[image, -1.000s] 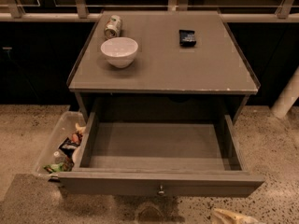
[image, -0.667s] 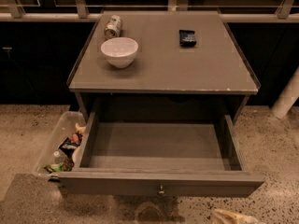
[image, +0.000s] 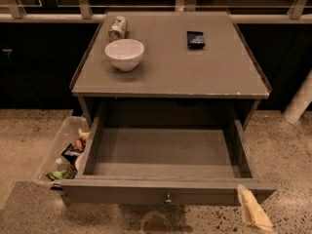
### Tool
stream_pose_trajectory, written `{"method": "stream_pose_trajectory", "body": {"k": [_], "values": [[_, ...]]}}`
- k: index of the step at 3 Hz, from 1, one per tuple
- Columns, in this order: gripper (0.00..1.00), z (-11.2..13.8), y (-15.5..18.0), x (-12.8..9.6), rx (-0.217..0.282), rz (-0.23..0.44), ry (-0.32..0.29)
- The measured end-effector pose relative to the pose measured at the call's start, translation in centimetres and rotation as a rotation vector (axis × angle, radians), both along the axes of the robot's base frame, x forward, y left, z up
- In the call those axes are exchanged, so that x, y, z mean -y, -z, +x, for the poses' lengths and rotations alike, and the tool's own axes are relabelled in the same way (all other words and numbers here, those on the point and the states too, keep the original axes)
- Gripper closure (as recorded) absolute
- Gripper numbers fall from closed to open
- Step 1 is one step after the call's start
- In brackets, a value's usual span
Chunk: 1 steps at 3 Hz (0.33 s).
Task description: Open top drawer
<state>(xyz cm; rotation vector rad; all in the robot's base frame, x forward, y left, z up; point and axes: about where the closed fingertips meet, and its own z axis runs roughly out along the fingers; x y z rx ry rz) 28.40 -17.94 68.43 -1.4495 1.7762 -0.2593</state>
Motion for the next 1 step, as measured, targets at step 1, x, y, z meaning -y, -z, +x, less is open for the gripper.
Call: {"method": "stream_pose_trajectory", "body": {"k": [1], "values": [[0.00, 0.00, 0.00, 0.00, 0.000, 0.000, 0.000]]}}
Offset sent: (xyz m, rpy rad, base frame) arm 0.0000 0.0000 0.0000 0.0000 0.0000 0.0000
